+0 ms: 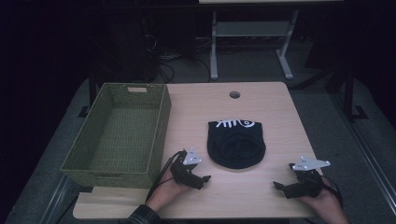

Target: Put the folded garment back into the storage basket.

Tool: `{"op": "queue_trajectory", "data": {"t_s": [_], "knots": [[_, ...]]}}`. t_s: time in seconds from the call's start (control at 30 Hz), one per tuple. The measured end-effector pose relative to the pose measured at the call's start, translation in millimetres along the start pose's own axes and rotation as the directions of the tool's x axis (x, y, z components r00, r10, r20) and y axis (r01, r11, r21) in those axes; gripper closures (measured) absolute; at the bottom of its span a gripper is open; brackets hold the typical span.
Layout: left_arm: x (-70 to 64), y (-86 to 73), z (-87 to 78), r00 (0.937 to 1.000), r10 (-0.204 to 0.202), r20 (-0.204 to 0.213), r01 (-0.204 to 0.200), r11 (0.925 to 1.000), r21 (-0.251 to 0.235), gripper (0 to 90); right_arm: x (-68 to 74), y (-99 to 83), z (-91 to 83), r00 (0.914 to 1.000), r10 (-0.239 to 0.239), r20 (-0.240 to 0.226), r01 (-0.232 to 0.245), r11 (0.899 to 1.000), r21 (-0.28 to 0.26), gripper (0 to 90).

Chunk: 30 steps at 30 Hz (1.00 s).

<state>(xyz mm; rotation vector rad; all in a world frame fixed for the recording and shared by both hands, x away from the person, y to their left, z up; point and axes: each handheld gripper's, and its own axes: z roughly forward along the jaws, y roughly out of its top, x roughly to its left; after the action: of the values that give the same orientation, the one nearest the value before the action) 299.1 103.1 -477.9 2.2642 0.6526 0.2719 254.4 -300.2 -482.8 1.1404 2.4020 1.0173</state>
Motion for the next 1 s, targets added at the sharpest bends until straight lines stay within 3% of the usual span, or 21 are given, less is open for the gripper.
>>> {"op": "queue_trajectory", "data": {"t_s": [0.23, 0.33, 0.43, 0.47, 0.63, 1.0], "knots": [[0.0, -0.1, -0.3, 0.9999, -0.007, -0.007, 0.007, 1.0, 0.001, 12.2, -0.3, 0.1, 0.2, 1.0, -0.005, -0.003, 0.005, 1.0, -0.002, 3.1], [0.2, 0.0, -0.1, 1.0, -0.006, -0.007, 0.006, 1.0, 0.002, 12.0, -0.8, 3.4, -2.6, 0.9999, -0.009, -0.006, 0.009, 1.0, 0.005, 17.8], [0.2, 0.1, 0.2, 1.0, -0.006, -0.005, 0.006, 1.0, 0.001, 11.9, -1.1, 5.3, -4.1, 0.9998, -0.018, 0.004, 0.018, 1.0, 0.006, 23.9], [0.2, 0.1, 0.2, 1.0, -0.006, -0.005, 0.006, 1.0, 0.001, 11.9, -1.8, 7.1, -5.3, 0.9999, -0.01, -0.008, 0.01, 1.0, 0.005, 31.8], [0.1, 0.0, 0.1, 1.0, -0.006, -0.006, 0.006, 1.0, 0.0, 12.0, -4.1, 15.6, -10.1, 0.9997, -0.015, -0.022, 0.015, 1.0, -0.014, 49.6], [-0.1, 0.0, -0.4, 0.9999, -0.004, -0.01, 0.004, 1.0, 0.005, 12.1, -11.7, 28.2, -10.7, 0.9982, -0.028, -0.054, 0.026, 0.999, -0.023, 77.7]]}}
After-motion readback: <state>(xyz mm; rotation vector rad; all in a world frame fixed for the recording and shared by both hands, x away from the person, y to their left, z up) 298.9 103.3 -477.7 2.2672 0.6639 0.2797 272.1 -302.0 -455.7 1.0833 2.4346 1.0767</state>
